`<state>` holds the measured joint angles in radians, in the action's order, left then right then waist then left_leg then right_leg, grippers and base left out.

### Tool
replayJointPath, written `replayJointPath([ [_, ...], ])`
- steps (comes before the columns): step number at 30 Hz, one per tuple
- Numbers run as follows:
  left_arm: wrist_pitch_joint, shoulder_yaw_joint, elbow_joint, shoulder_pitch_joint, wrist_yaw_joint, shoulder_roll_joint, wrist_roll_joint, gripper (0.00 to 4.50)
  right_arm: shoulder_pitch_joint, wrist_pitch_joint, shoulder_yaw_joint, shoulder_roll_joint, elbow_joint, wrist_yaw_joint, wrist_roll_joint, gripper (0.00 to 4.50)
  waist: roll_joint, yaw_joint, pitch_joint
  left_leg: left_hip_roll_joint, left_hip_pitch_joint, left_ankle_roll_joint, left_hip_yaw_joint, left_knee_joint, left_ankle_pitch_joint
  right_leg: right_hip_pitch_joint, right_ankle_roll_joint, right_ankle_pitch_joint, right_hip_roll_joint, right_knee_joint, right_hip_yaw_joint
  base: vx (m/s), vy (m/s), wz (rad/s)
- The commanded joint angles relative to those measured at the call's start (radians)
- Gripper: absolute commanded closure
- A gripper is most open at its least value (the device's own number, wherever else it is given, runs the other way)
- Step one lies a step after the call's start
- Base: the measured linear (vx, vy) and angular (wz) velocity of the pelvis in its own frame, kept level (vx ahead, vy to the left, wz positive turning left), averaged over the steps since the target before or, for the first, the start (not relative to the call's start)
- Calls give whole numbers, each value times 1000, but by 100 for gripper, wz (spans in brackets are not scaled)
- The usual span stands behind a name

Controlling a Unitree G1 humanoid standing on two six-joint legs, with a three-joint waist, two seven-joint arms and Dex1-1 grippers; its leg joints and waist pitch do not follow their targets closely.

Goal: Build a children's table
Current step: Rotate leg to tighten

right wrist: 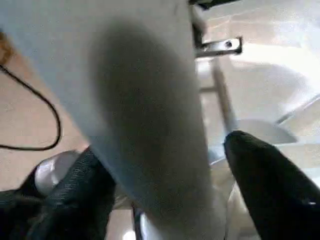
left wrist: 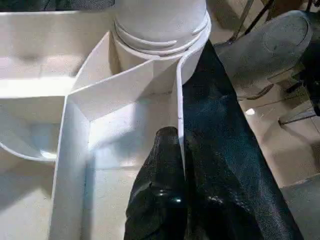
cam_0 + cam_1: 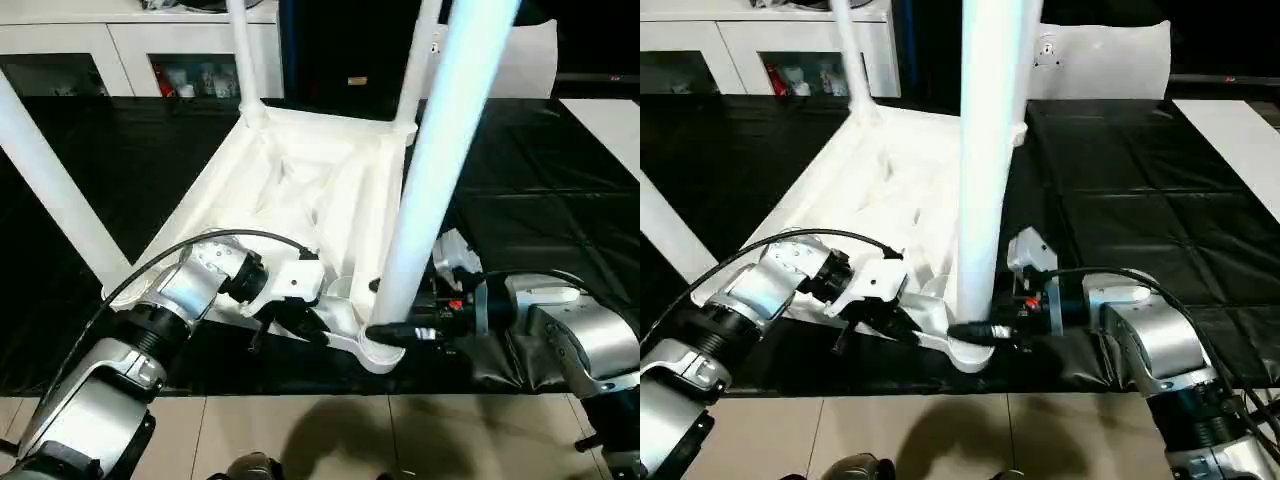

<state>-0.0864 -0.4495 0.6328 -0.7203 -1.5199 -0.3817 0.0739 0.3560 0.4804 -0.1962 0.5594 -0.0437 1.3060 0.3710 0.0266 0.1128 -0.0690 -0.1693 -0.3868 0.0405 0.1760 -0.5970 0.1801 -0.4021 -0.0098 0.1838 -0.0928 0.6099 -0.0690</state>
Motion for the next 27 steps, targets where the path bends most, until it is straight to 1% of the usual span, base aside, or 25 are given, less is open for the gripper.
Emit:
replayJointPath([
  [1,-26,-33,3,-26,-49,6,12,450,17,21,-11,21,3,42,23,123,-11,-7,68,-65,21,-67,-15,72,183,50,-253,177,-68,-71,48,0,0,0],
  [2,-27,-34,6,-27,-48,5,13,450,16,27,-15,25,4,51,26,143,-9,-8,66,-66,19,-68,-15,74,187,50,-253,181,-66,-71,48,0,0,0],
  [3,-28,-34,8,-28,-47,4,13,450,15,30,-18,28,4,58,27,143,-13,-8,66,-66,20,-65,-15,74,191,49,-251,188,-68,-71,49,0,0,0],
  [4,-28,-34,8,-28,-47,4,13,450,15,30,-18,28,4,58,27,156,-12,-7,66,-66,20,-63,-15,74,191,49,-250,194,-69,-72,49,0,0,0],
  [5,-32,-34,12,-29,-45,3,16,450,13,35,-22,29,8,64,29,156,-11,-7,64,-66,22,-58,-15,75,199,46,-248,210,-68,-75,49,0,0,0],
  [9,-25,-32,14,-27,-36,2,18,450,7,38,-26,11,12,53,33,199,-14,-7,63,-67,22,-57,-14,76,195,46,-246,211,-68,-74,50,0,0,0],
  [10,-20,-30,15,-25,-31,2,18,450,7,40,-25,6,12,48,37,211,-14,-7,63,-68,22,-57,-15,76,194,45,-246,210,-68,-73,50,0,0,0],
  [11,-16,-27,15,-24,-24,2,19,450,6,43,-23,0,13,44,42,211,-11,-7,62,-67,23,-56,-14,76,199,44,-245,213,-67,-74,50,0,0,0],
  [12,-14,-25,15,-22,-18,2,19,450,6,44,-22,-4,14,41,46,224,-13,-8,62,-67,21,-56,-15,77,199,45,-245,213,-68,-74,50,0,0,0],
  [13,2,-17,14,-20,-9,3,14,450,4,48,-19,-13,18,27,49,226,-15,-8,61,-67,22,-55,-14,77,200,45,-244,218,-69,-75,50,0,0,0],
  [15,12,-12,15,-19,-4,4,11,450,3,51,-17,-20,21,18,51,230,-13,-9,57,-67,23,-46,-16,80,226,43,-232,271,-70,-80,50,0,0,0],
  [16,37,8,11,-14,40,7,8,450,-7,50,-8,-56,30,-54,37,232,-16,-11,56,-67,22,-42,-15,82,232,42,-227,285,-70,-82,50,0,0,0],
  [17,76,30,5,-10,94,12,9,450,-17,52,0,-96,38,-133,20,232,-14,-13,54,-66,23,-29,-16,84,250,39,-217,320,-71,-85,51,0,0,0],
  [18,131,51,-8,1,134,18,2,450,-19,62,19,-157,34,-248,-3,234,-13,-21,50,-64,23,-6,-20,88,270,36,-200,370,-72,-87,52,0,0,0],
  [19,167,65,-16,8,156,22,-4,450,-19,71,32,-196,29,-324,-18,234,-13,-25,49,-61,23,4,-20,89,284,34,-191,399,-69,-90,50,0,0,0],
  [20,192,75,-25,14,174,26,-9,450,-18,82,46,-228,24,-380,-26,236,-14,-35,47,-58,26,21,-24,90,314,31,-169,466,-71,-97,48,0,0,0],
  [21,216,85,-35,21,204,31,-7,450,-19,91,58,-259,17,-432,-32,239,-14,-45,44,-56,16,32,-32,97,325,39,-144,509,-71,-97,45,0,0,0],
  [22,279,108,-54,35,290,51,4,450,-26,93,71,-323,-2,-550,-68,239,-15,-50,45,-57,16,35,-32,97,334,37,-135,522,-71,-99,44,0,0,0],
  [23,279,108,-54,35,290,51,4,450,-26,93,71,-323,-2,-550,-68,240,-11,-64,41,-57,19,46,-34,98,361,28,-130,539,-70,-102,44,0,0,0],
  [24,312,133,-58,40,368,73,8,450,-27,88,62,-353,-12,-630,-117,241,-8,-76,41,-56,22,53,-36,98,389,27,-123,550,-69,-107,43,0,0,0],
  [25,344,152,-63,43,432,97,12,450,-25,99,74,-396,-24,-703,-131,241,-11,-81,42,-56,20,52,-37,99,389,28,-122,542,-68,-107,43,0,0,0],
  [26,362,160,-67,44,461,110,14,450,-24,108,85,-422,-32,-740,-130,245,-8,-89,40,-55,18,50,-37,100,395,27,-125,534,-68,-107,44,0,0,0],
  [27,383,170,-75,46,497,125,15,450,-21,114,96,-445,-40,-785,-138,245,-7,-91,40,-51,21,40,-36,97,401,25,-121,539,-68,-113,44,0,0,0],
])
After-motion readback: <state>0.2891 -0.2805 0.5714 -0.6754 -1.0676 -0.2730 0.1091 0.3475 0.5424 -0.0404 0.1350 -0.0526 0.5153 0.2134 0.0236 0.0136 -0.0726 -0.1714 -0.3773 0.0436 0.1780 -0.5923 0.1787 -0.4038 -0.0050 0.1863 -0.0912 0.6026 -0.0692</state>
